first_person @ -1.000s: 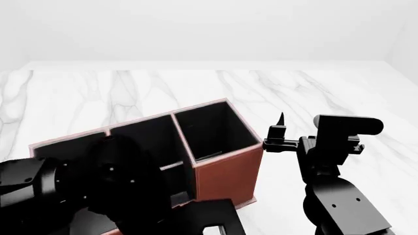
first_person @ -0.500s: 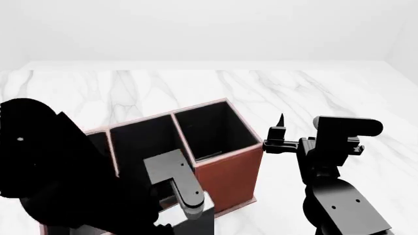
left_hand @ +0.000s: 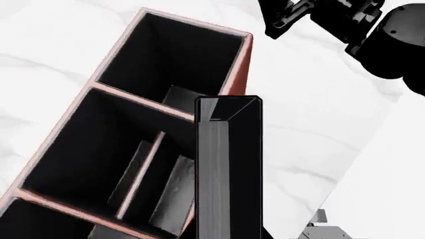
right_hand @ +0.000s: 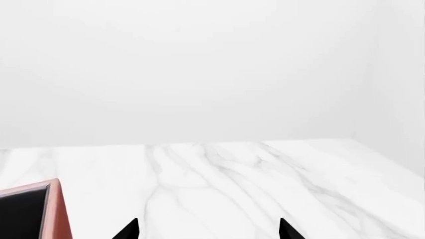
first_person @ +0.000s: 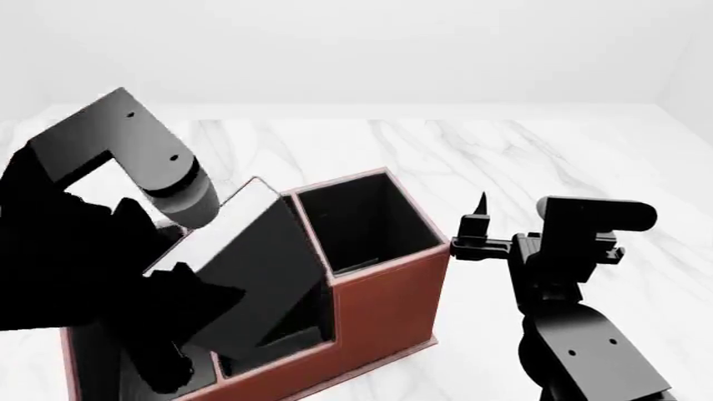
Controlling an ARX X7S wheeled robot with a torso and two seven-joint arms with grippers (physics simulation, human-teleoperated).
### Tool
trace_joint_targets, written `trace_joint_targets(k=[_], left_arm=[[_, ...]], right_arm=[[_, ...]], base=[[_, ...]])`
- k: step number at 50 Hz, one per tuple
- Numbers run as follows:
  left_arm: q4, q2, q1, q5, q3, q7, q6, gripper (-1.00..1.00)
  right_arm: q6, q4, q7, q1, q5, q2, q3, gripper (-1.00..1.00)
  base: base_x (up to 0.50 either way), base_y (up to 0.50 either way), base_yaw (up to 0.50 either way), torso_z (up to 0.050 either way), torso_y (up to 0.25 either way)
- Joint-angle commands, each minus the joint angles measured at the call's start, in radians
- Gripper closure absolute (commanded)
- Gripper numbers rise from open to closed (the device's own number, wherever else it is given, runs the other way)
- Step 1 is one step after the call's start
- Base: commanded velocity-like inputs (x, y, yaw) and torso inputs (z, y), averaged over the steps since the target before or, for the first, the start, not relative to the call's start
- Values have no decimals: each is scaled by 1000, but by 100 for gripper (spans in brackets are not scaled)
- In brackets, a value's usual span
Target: Pick up the book and place it in the left compartment of the caddy.
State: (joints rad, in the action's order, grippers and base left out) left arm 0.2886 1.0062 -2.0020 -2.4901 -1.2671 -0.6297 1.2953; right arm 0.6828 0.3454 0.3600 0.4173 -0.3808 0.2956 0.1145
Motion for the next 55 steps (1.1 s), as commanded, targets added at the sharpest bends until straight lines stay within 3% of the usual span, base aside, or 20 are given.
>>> trace_joint_targets(k=[1,6,8,9,10,11,13,17,18,22,24,28,37,55], left_arm=[[-91,86,-171,-140,-35,-188,-83,100],[-104,96,-212,-193,-41,-284,-192,100],[-87,101,-207,-221,-63,-395,-352,100],[-79,112,-198,-229,-87,-508,-490,100],[-66,101,-194,-238,-95,-504,-453,100],[-38,99,-186,-237,-133,-617,-520,100],[3,88,-164,-237,-127,-615,-591,100],[-5,49,-184,-184,-144,-679,-569,100],[1,57,-160,-245,-158,-745,-697,100],[-86,2,-200,-197,-204,-811,-559,100],[-85,12,-185,-255,-198,-833,-659,100],[-81,12,-205,-282,-219,-919,-726,100],[-94,-4,-218,-403,-278,-927,-735,100],[-87,-37,-277,-469,-453,-925,-815,100]], right_arm=[[-7,-3,3,-1,0,3,3,-100],[-5,-2,5,0,-3,4,2,-100],[4,1,6,5,-8,5,0,-100],[-2,-3,6,3,-6,3,3,-100],[-9,-5,6,-1,-3,2,5,-100],[6,5,9,5,-9,4,4,-100],[-1,3,8,2,-8,4,4,-100],[-6,1,8,-2,-8,4,6,-100],[-5,4,9,-2,-9,5,5,-100],[4,6,11,3,-13,5,6,-100],[-7,2,9,-3,-12,5,8,-100],[7,6,14,7,-16,6,7,-100],[9,10,19,9,-18,9,9,-100],[-1,2,24,4,-17,10,17,-100]], base=[[0,0,0,0,0],[0,0,0,0,0],[0,0,0,0,5],[0,0,0,0,0],[0,0,0,0,0],[0,0,0,0,0],[0,0,0,0,0],[0,0,0,0,0],[0,0,0,0,0],[0,0,0,0,3],[0,0,0,0,0],[0,0,0,0,0],[0,0,0,0,1],[0,0,0,1,1]])
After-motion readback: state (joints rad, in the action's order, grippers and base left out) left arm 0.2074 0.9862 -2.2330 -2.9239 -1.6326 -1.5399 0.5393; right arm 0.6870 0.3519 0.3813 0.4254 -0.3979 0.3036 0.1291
